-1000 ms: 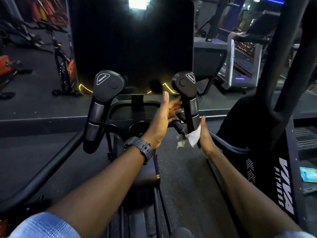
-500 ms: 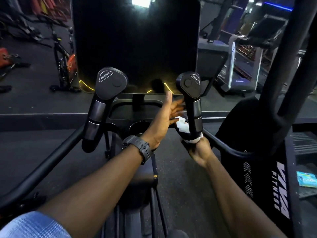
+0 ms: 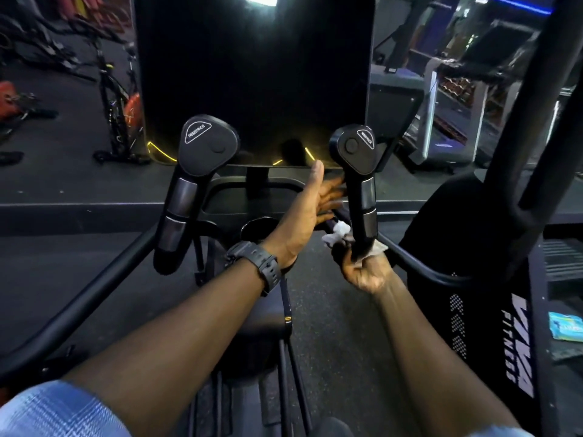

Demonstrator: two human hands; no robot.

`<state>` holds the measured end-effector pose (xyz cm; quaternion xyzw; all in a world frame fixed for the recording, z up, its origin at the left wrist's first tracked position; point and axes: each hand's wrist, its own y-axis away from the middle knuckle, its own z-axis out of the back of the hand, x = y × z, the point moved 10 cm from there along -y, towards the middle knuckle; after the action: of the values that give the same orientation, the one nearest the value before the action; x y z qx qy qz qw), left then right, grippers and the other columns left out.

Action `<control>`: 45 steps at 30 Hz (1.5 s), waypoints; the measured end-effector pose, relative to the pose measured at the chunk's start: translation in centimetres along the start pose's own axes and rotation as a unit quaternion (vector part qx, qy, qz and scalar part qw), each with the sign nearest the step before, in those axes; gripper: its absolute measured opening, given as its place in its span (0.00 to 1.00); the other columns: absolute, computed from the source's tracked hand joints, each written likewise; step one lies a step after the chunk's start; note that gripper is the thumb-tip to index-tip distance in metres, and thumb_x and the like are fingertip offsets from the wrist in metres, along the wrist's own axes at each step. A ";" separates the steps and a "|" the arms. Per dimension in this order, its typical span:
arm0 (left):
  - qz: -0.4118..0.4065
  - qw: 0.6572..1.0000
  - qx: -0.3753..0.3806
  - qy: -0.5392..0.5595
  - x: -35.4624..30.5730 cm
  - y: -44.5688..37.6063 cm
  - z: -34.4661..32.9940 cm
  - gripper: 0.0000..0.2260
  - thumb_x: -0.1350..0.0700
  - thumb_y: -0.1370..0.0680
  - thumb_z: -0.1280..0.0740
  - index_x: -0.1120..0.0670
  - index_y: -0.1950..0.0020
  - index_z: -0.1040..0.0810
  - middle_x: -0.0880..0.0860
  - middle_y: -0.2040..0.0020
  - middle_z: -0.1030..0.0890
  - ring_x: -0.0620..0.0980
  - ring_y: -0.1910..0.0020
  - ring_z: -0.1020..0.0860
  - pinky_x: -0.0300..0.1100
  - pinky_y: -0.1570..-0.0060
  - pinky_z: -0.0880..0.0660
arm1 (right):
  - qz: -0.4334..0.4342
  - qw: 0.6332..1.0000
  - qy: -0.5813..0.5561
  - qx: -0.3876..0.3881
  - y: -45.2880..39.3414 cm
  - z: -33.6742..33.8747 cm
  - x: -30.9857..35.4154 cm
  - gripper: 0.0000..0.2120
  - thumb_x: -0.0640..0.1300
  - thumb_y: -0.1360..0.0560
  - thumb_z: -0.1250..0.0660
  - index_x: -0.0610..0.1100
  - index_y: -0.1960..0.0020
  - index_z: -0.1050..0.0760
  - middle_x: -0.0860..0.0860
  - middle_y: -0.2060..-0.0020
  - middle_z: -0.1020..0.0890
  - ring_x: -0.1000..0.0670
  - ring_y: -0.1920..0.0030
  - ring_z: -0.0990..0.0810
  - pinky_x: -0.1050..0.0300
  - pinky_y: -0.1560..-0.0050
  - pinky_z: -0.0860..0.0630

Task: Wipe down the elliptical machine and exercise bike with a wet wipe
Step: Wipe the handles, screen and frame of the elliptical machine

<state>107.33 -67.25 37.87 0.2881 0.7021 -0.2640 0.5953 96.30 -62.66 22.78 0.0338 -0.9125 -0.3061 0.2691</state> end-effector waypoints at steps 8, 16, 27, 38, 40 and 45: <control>-0.006 1.000 -0.006 0.005 0.3 -0.4 0.3 0.34 0.34 0.17 0.60 0.52 0.24 0.29 0.52 0.28 0.24 0.48 0.31 0.24 0.54 0.25 0.33 | 0.073 0.994 -0.083 0.021 1.6 -2.7 0.8 0.23 0.27 0.51 0.21 0.31 0.58 0.22 0.39 0.63 0.21 0.49 0.71 0.23 0.62 0.77 0.24; -0.005 1.000 -0.011 -0.008 -0.6 -0.6 0.5 0.40 0.29 0.21 0.58 0.55 0.25 0.27 0.54 0.31 0.21 0.48 0.31 0.24 0.51 0.26 0.34 | 0.296 0.931 -0.054 -0.207 4.5 -1.2 1.8 0.16 0.49 0.20 0.47 0.49 0.63 0.30 0.53 0.75 0.24 0.53 0.69 0.26 0.59 0.63 0.32; -0.026 0.982 0.024 0.188 -4.4 -1.7 0.4 0.47 0.25 0.23 0.61 0.59 0.26 0.27 0.59 0.33 0.20 0.56 0.32 0.22 0.55 0.25 0.33 | 0.435 0.764 0.402 -0.258 9.3 -8.0 8.9 0.27 0.65 0.21 0.50 0.45 0.52 0.23 0.48 0.57 0.19 0.49 0.56 0.21 0.49 0.52 0.26; -0.089 0.993 0.031 0.067 -5.7 -0.3 1.4 0.40 0.32 0.19 0.65 0.54 0.22 0.31 0.51 0.29 0.22 0.46 0.30 0.24 0.52 0.22 0.38 | 0.606 0.070 0.768 -0.195 10.7 -11.8 1.4 0.27 0.39 0.21 0.43 0.34 0.24 0.40 0.37 0.23 0.46 0.39 0.21 0.59 0.38 0.23 0.54; -0.094 0.994 0.031 0.043 -5.7 -0.1 1.6 0.41 0.30 0.21 0.63 0.53 0.21 0.33 0.50 0.27 0.24 0.45 0.29 0.26 0.52 0.21 0.40 | 0.549 -0.030 0.817 -0.175 9.2 -9.5 -0.1 0.26 0.38 0.22 0.47 0.33 0.24 0.40 0.38 0.22 0.46 0.41 0.22 0.61 0.38 0.23 0.61; -0.101 0.994 0.028 0.015 -5.7 -0.2 1.8 0.41 0.31 0.21 0.64 0.54 0.21 0.33 0.49 0.27 0.24 0.45 0.28 0.26 0.53 0.21 0.41 | 0.275 -0.215 0.926 -0.143 4.0 -4.9 -2.3 0.26 0.43 0.19 0.53 0.30 0.26 0.40 0.31 0.27 0.38 0.30 0.24 0.51 0.36 0.26 0.69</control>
<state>109.12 -69.22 43.23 0.2362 0.7288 -0.3374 0.5470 101.18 -61.50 27.28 0.0132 -0.4798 -0.0404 -0.8764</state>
